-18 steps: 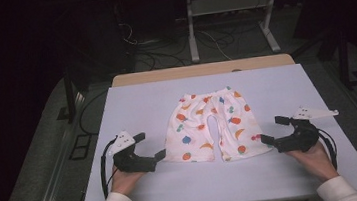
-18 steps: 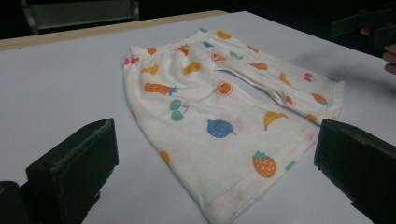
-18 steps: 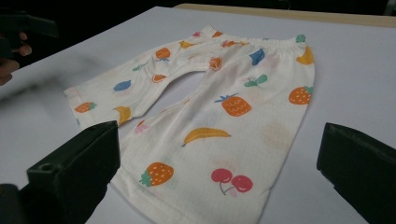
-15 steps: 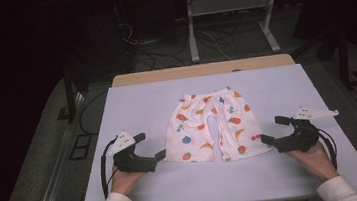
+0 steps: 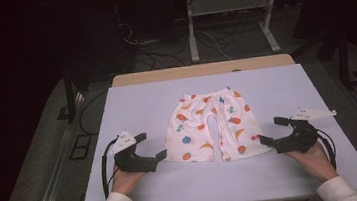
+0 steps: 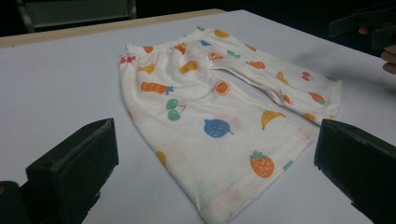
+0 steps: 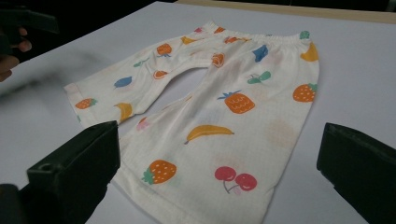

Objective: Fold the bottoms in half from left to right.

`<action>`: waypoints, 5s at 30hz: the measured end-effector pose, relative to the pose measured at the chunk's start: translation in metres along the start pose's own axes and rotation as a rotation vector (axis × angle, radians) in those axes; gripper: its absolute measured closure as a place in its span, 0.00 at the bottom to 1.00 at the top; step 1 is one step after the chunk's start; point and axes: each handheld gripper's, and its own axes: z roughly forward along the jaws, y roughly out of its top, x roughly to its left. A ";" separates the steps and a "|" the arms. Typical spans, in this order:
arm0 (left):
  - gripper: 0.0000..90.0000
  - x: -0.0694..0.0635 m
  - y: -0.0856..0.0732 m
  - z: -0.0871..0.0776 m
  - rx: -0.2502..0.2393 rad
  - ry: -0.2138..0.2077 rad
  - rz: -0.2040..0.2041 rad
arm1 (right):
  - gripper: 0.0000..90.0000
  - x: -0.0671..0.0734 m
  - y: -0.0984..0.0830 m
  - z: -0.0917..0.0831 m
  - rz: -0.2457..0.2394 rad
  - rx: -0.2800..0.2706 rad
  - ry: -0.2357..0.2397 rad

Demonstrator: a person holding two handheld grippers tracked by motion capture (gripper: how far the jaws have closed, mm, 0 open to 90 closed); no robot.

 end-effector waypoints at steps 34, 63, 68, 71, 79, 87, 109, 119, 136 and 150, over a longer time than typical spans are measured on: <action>0.00 -0.003 0.000 0.004 0.011 -0.003 0.001 | 0.00 0.025 0.043 0.023 -0.053 0.013 0.045; 0.00 -0.003 0.000 0.003 0.004 -0.004 0.004 | 0.00 0.042 0.078 0.064 -0.124 0.082 0.081; 0.00 -0.003 0.000 0.003 0.003 -0.004 0.004 | 0.00 0.044 0.084 0.071 -0.137 0.087 0.083; 0.00 -0.003 0.000 0.003 0.003 -0.003 0.004 | 0.00 0.045 0.087 0.076 -0.147 0.093 0.078; 0.00 -0.003 0.000 0.003 0.003 -0.004 0.004 | 0.00 0.046 0.092 0.089 -0.139 0.099 0.083; 0.00 -0.003 0.000 0.003 0.004 -0.005 0.004 | 0.00 0.044 0.097 0.103 -0.128 0.107 0.090; 0.00 -0.002 0.001 0.003 -0.002 -0.006 -0.002 | 0.00 0.052 0.115 0.140 -0.138 0.128 0.117; 0.00 -0.002 0.001 0.003 -0.001 -0.008 -0.003 | 0.00 0.054 0.120 0.156 -0.137 0.125 0.101; 0.00 -0.002 0.001 0.003 -0.004 -0.011 -0.006 | 0.00 0.045 0.142 0.175 -0.120 0.097 0.079; 0.00 -0.001 0.001 0.002 -0.009 -0.017 -0.011 | 0.00 0.044 0.163 0.206 -0.125 0.123 0.077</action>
